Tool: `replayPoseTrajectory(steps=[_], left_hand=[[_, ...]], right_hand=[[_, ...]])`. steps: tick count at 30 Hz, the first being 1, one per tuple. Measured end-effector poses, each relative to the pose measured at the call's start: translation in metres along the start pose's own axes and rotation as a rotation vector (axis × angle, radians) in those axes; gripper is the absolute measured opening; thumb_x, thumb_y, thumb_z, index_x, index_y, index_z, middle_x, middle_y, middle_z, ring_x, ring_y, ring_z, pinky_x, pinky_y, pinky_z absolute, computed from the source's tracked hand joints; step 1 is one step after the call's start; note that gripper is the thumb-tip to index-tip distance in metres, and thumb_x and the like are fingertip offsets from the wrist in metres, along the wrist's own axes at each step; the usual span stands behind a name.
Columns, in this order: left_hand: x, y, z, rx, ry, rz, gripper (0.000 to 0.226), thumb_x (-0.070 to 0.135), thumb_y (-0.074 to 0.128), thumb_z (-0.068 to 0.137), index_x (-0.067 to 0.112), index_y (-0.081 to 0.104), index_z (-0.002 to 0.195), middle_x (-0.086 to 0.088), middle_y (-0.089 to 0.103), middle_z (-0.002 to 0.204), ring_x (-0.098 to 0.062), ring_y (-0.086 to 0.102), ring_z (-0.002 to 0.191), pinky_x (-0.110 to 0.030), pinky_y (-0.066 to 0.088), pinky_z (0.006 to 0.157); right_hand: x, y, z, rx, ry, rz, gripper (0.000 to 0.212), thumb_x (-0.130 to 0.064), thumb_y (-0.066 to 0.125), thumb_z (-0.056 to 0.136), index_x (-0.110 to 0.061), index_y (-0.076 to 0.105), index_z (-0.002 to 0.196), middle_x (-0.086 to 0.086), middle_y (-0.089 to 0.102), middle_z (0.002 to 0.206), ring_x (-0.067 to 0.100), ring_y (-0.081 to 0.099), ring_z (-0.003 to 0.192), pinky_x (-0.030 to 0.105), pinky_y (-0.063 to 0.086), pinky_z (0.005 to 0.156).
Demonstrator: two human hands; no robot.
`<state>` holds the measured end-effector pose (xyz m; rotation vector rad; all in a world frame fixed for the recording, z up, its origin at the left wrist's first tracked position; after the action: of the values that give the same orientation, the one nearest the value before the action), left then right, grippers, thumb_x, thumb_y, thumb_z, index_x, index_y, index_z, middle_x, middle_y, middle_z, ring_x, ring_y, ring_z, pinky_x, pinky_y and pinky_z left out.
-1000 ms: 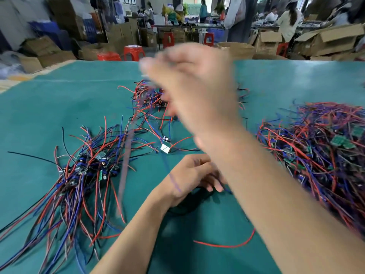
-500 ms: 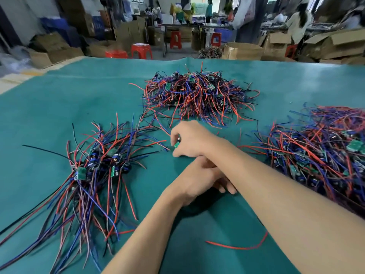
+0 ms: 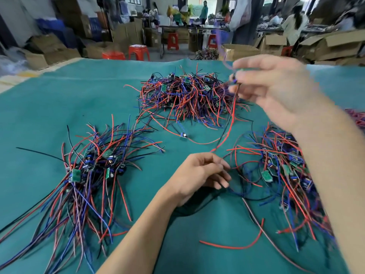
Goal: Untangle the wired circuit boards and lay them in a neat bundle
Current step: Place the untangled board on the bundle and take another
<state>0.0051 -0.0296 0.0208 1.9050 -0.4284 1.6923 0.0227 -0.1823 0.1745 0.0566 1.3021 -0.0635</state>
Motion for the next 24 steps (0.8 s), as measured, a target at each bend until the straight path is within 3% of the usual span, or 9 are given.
replayPoseTrajectory(steps=[2, 5, 9, 12, 14, 17, 20, 24], left_hand=[[0.000, -0.001, 0.001, 0.025, -0.008, -0.038, 0.014, -0.003, 0.046, 0.100, 0.000, 0.059, 0.102, -0.016, 0.068, 0.080, -0.015, 0.064, 0.059, -0.018, 0.051, 0.055], [-0.001, -0.003, 0.002, 0.050, -0.013, -0.105, 0.016, 0.004, 0.045, 0.102, -0.002, 0.060, 0.104, -0.020, 0.068, 0.085, -0.018, 0.065, 0.062, -0.021, 0.052, 0.058], [0.002, -0.002, 0.002, 0.002, -0.022, -0.162, 0.039, 0.037, 0.048, 0.100, 0.002, 0.066, 0.102, -0.016, 0.072, 0.087, -0.021, 0.068, 0.068, -0.023, 0.053, 0.062], [0.002, 0.000, 0.002, -0.027, -0.018, -0.122, 0.050, 0.053, 0.050, 0.091, 0.008, 0.070, 0.098, -0.015, 0.074, 0.088, -0.020, 0.069, 0.070, -0.021, 0.053, 0.063], [-0.002, -0.001, 0.001, -0.040, 0.014, -0.057, 0.036, 0.046, 0.056, 0.092, 0.013, 0.072, 0.092, -0.014, 0.074, 0.087, -0.018, 0.067, 0.070, -0.020, 0.052, 0.063], [-0.005, -0.002, 0.001, -0.050, 0.044, -0.024, 0.017, 0.029, 0.063, 0.091, 0.016, 0.072, 0.083, -0.009, 0.072, 0.079, -0.014, 0.064, 0.064, -0.020, 0.047, 0.059], [-0.006, -0.005, 0.001, -0.033, 0.060, 0.039, 0.015, 0.027, 0.067, 0.088, 0.014, 0.071, 0.081, -0.005, 0.068, 0.072, -0.013, 0.058, 0.058, -0.025, 0.042, 0.060], [-0.008, -0.005, 0.003, -0.033, 0.099, 0.093, 0.019, 0.022, 0.066, 0.093, 0.017, 0.069, 0.075, -0.004, 0.063, 0.066, -0.013, 0.052, 0.055, -0.023, 0.038, 0.056]], right_hand=[[-0.007, -0.011, -0.014, -0.065, 0.048, 0.259, 0.027, -0.013, 0.069, 0.076, -0.015, 0.069, 0.103, 0.003, 0.075, 0.088, 0.017, 0.073, 0.074, 0.022, 0.055, 0.067], [0.009, -0.025, -0.037, -0.109, 0.145, 0.435, 0.034, -0.014, 0.060, 0.081, -0.012, 0.066, 0.114, 0.004, 0.075, 0.098, 0.015, 0.074, 0.082, 0.022, 0.058, 0.069], [0.067, -0.022, -0.063, -0.064, 0.309, 0.429, 0.043, 0.000, 0.054, 0.080, -0.003, 0.065, 0.121, 0.010, 0.075, 0.099, 0.022, 0.075, 0.090, 0.027, 0.061, 0.074], [0.105, -0.012, -0.076, 0.027, 0.346, 0.327, 0.034, 0.010, 0.053, 0.088, -0.001, 0.069, 0.117, 0.012, 0.074, 0.094, 0.020, 0.069, 0.083, 0.027, 0.054, 0.073], [0.117, -0.010, -0.079, 0.057, 0.309, 0.255, 0.028, 0.010, 0.058, 0.090, -0.001, 0.070, 0.112, 0.012, 0.074, 0.091, 0.016, 0.067, 0.075, 0.025, 0.048, 0.066], [0.122, -0.012, -0.080, 0.084, 0.282, 0.205, 0.021, 0.003, 0.068, 0.086, -0.005, 0.073, 0.105, 0.010, 0.079, 0.095, 0.010, 0.071, 0.079, 0.016, 0.050, 0.060], [0.124, -0.010, -0.081, 0.106, 0.284, 0.179, 0.021, -0.006, 0.075, 0.079, -0.007, 0.075, 0.100, 0.013, 0.079, 0.097, 0.010, 0.072, 0.080, 0.016, 0.051, 0.060], [0.124, -0.012, -0.080, 0.180, 0.226, 0.046, 0.015, 0.002, 0.073, 0.086, -0.008, 0.074, 0.097, 0.011, 0.079, 0.087, 0.011, 0.072, 0.074, 0.017, 0.049, 0.056]])
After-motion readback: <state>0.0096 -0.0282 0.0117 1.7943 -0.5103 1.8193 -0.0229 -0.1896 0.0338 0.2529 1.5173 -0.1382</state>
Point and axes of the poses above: each hand's wrist, its own z-axis towards the middle knuckle, its own y-axis out of the palm, x = y × z, the point moved 2 cm from there along z, towards the middle knuckle
